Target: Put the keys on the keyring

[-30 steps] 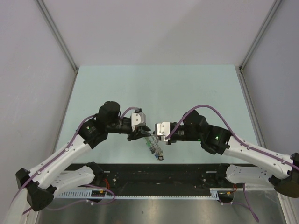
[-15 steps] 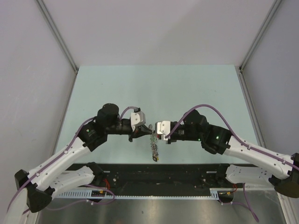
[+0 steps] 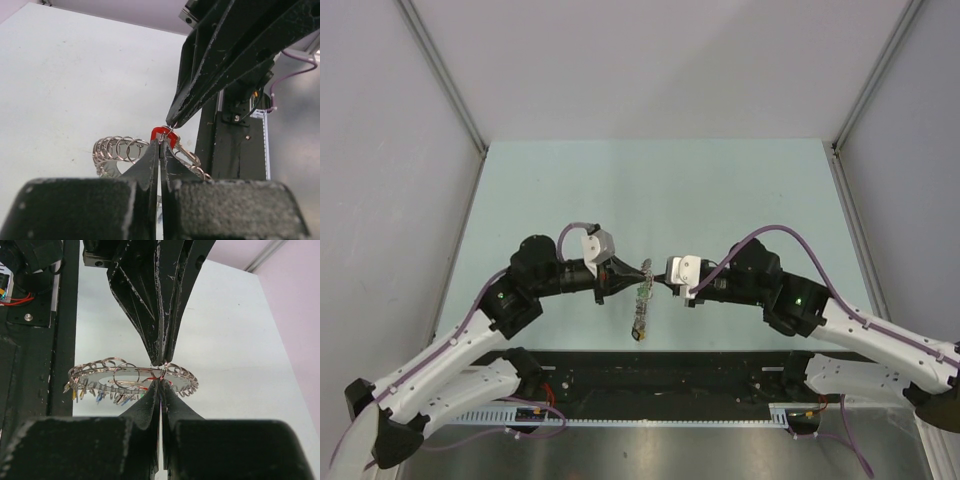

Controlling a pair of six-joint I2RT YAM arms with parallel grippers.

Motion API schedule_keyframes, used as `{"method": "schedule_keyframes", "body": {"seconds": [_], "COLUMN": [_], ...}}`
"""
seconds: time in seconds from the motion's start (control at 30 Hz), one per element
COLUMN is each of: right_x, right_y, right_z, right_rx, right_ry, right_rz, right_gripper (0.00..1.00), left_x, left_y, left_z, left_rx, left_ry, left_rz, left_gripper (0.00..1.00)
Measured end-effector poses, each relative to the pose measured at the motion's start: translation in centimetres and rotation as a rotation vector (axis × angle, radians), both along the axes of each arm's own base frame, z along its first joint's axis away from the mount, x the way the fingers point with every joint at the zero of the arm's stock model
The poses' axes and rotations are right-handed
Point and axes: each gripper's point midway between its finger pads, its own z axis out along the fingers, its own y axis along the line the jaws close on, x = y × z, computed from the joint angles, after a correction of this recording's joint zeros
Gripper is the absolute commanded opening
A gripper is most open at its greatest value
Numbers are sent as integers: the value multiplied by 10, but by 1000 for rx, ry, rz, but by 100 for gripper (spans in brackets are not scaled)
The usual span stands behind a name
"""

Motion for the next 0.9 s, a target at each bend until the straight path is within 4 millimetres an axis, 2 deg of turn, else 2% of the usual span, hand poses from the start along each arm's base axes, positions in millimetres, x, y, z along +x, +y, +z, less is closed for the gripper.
{"method": "schedule_keyframes", "body": {"seconds": [0.27,0.43,0.63,0.9], "right_x": [8,12,19,11], "right_y": [-2,1,8,21], "right_z": [-17,-17,-10,-4], "right_rx": [9,27,63,106], "right_ry": [7,5,-8,4], "right_rz": [-54,-69,-87,-34], "right_gripper": [0,0,0,0], "left_x": [8,12,21,25], "left_y": [-9,-10,-1,17], "left_z": [-12,-5,6,16], "left_rx": [-115,-215,-352,-519], "left_ry": [100,99,82,79], "left_rz": [92,160,263,346], "left_gripper": [0,0,0,1]}}
